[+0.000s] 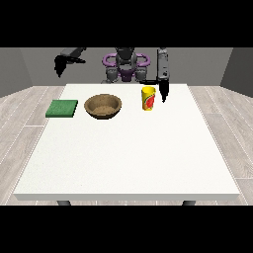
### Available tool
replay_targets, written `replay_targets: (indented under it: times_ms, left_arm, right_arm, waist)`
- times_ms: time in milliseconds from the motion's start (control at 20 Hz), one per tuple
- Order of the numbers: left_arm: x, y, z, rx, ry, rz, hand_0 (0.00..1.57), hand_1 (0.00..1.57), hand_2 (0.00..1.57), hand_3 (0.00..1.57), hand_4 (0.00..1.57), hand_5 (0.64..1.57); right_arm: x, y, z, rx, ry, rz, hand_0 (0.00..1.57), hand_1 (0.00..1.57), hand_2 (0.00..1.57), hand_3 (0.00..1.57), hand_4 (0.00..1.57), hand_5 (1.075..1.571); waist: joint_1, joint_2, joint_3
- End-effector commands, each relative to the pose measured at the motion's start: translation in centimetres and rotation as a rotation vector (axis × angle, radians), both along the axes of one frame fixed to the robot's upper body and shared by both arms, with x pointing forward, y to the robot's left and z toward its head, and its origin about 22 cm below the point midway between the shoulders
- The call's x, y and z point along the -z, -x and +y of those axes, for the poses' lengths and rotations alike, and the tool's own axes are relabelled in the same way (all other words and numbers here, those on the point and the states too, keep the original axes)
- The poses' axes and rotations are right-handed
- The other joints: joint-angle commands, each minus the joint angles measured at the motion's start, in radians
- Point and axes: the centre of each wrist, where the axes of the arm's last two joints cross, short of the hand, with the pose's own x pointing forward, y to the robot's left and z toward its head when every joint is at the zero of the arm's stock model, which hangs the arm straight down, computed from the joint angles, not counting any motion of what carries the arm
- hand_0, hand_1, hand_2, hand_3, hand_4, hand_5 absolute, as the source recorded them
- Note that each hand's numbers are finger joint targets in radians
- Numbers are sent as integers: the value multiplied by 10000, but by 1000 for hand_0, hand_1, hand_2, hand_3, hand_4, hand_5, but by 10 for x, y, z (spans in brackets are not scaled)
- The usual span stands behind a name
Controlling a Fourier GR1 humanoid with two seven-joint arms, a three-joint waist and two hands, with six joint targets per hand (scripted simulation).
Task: Pick the cup and pour the ball into the bowl, then pick the bowl and place it on the pad
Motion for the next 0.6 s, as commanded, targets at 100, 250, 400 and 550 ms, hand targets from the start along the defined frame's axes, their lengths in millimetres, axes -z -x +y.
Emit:
replay_targets:
  times_ms: [100, 250, 400, 550]
  left_arm:
    - [20, -12, -6, -102, -214, -193, 0, 0, 0, 0, 0, 1518]
    - [23, -25, -7, -235, -229, -321, 0, 0, 0, 0, 0, 1520]
    - [36, -23, -6, -196, -306, 93, 0, 0, 0, 0, 0, 1521]
    - [34, -30, -16, -312, -262, -38, 0, 0, 0, 0, 0, 1523]
  right_arm:
    - [24, 2, -18, -32, -35, -248, 0, 0, 0, 0, 0, 1570]
    - [17, -8, -5, -76, 15, -524, 0, 0, 0, 0, 0, 1571]
    - [19, -4, -14, -240, -117, 70, 0, 0, 0, 0, 0, 1571]
    - [30, -5, 8, -152, -100, -223, 0, 0, 0, 0, 0, 1571]
  waist:
    - [-45, 430, 3]
    - [-64, 618, 1]
    - [-154, 238, 1]
    - [-110, 338, 1]
